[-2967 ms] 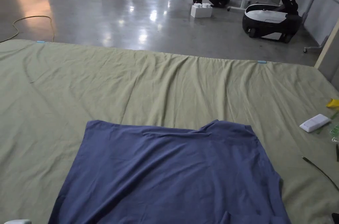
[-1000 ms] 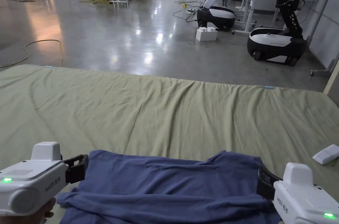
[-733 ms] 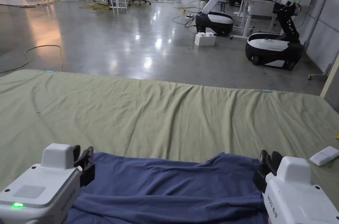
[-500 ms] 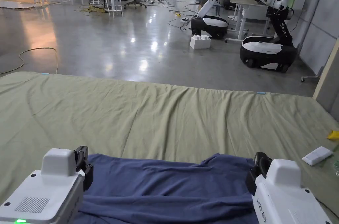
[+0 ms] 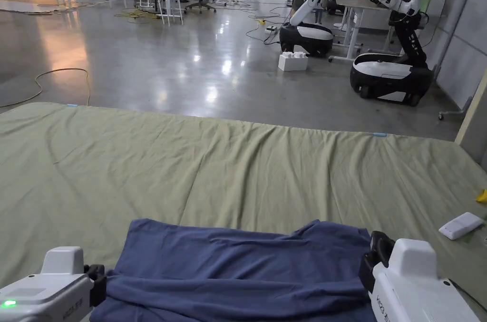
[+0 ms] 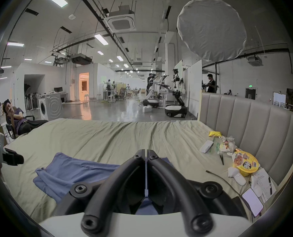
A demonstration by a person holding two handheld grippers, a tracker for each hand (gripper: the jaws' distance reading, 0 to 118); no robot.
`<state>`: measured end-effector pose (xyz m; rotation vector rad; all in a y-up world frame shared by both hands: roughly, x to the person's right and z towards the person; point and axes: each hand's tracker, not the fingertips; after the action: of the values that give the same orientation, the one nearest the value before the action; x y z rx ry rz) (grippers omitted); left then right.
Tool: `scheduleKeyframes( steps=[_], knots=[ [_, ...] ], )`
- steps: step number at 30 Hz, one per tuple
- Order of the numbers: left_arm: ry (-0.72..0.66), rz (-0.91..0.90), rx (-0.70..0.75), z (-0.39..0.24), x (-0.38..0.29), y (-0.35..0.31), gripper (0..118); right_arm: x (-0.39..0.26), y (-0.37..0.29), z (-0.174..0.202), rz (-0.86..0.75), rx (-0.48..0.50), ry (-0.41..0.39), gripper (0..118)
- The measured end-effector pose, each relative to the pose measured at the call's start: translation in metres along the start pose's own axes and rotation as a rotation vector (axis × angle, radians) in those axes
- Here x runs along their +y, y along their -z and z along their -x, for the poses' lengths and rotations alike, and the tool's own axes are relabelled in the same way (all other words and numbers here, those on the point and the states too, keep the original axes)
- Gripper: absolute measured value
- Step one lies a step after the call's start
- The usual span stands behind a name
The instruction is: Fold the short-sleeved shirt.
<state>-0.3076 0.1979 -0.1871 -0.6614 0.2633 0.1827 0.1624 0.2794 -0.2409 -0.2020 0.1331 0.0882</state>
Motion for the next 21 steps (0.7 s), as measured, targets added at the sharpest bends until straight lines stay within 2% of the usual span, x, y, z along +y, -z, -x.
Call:
scheduleKeyframes(
  steps=[2, 4, 5, 6, 8, 9, 12, 13, 14, 16, 18, 20, 21],
  knots=[
    [-0.032, 0.121, -0.018, 0.003, 0.001, 0.011, 7, -0.007, 0.003, 0.000, 0.057, 0.010, 0.032, 2],
    [-0.039, 0.185, -0.003, 0.007, 0.001, 0.027, 9, -0.008, 0.004, 0.002, 0.048, 0.010, -0.001, 2],
    [-0.015, 0.196, 0.004, -0.004, 0.004, 0.018, 14, -0.010, 0.005, 0.003, 0.050, 0.012, -0.002, 2],
    [-0.005, 0.218, -0.002, -0.012, 0.005, 0.016, 27, -0.012, 0.006, 0.003, 0.056, 0.016, -0.005, 2],
    [0.000, 0.310, -0.007, -0.021, 0.004, 0.025, 65, -0.015, 0.007, 0.004, 0.074, 0.023, -0.011, 2],
    [-0.006, 0.356, -0.012, -0.019, 0.006, 0.029, 78, -0.018, 0.008, 0.004, 0.082, 0.023, -0.013, 2],
    [0.024, 0.414, 0.004, -0.016, 0.003, 0.027, 79, -0.024, 0.010, 0.003, 0.109, 0.028, -0.016, 2],
    [0.025, 0.467, 0.004, -0.004, -0.007, 0.066, 79, -0.026, 0.011, 0.003, 0.115, 0.027, -0.018, 2],
    [0.039, 0.499, 0.025, -0.002, -0.011, 0.071, 79, -0.027, 0.012, 0.002, 0.126, 0.027, -0.022, 2],
    [0.055, 0.451, 0.016, -0.003, -0.014, 0.059, 79, -0.031, 0.012, 0.001, 0.137, 0.023, -0.027, 2],
    [0.054, 0.457, 0.048, 0.015, -0.026, 0.135, 77, -0.033, 0.012, -0.001, 0.147, 0.022, -0.034, 2],
    [0.068, 0.443, 0.061, 0.019, -0.034, 0.151, 72, -0.037, 0.011, -0.003, 0.154, 0.016, -0.035, 2],
    [0.079, 0.437, 0.064, -0.004, -0.026, 0.114, 61, -0.039, 0.012, -0.004, 0.163, 0.016, -0.035, 2]
  ],
)
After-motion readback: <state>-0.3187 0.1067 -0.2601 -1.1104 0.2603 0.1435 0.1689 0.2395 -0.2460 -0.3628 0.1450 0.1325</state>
